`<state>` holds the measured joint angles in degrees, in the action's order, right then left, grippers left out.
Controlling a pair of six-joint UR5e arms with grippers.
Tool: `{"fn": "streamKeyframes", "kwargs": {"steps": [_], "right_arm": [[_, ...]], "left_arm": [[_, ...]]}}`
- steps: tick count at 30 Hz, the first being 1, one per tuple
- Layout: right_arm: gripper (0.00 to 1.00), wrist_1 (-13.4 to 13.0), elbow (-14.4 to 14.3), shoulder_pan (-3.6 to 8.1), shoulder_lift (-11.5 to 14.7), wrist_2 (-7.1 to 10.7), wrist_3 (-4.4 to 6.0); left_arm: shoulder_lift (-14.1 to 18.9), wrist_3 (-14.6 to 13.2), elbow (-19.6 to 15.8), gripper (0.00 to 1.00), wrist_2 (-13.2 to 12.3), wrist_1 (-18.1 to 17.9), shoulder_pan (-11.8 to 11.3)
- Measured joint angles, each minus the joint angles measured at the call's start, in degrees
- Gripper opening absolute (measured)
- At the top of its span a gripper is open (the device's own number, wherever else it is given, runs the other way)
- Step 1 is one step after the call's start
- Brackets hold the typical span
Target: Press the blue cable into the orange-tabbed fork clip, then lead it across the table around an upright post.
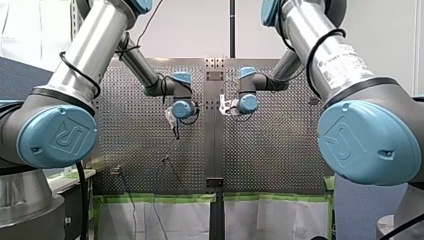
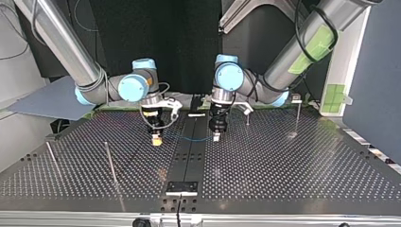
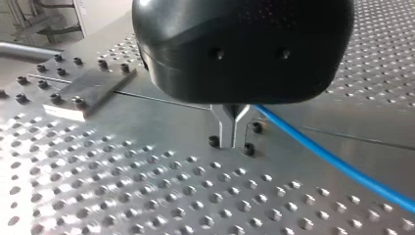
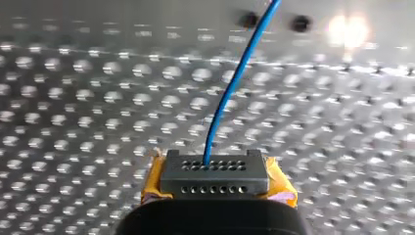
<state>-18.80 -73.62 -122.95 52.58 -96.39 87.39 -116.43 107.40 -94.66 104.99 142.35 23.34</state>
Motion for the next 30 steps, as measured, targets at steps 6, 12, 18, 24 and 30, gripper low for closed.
{"fn": "streamKeyframes", "kwargs": {"steps": [6, 12, 18, 24, 30], "right_arm": [[0.00, 0.0, 0.0, 0.00, 2.6, -0.03, 0.05], [0.00, -0.1, 0.1, -0.09, 4.8, -0.04, -0.13], [0.00, -0.1, 0.3, -0.14, 6.4, 0.01, -0.02], [0.00, 0.2, 1.0, -0.15, 7.7, 0.12, 0.09], [0.00, 0.3, 1.1, 0.14, 9.1, 0.19, 0.23]], "left_arm": [[2.0, 0.7, 0.3, 0.00, 0.0, 0.3, 0.0], [3.8, 0.9, 0.3, 0.00, -0.1, 1.0, -0.2], [4.1, 1.8, 0.9, 0.00, -1.6, 1.7, -0.2], [4.2, 3.2, 3.4, 0.00, -2.6, 4.0, 0.0], [4.1, 5.8, 6.4, 0.00, -4.4, 5.0, -0.1]]}}
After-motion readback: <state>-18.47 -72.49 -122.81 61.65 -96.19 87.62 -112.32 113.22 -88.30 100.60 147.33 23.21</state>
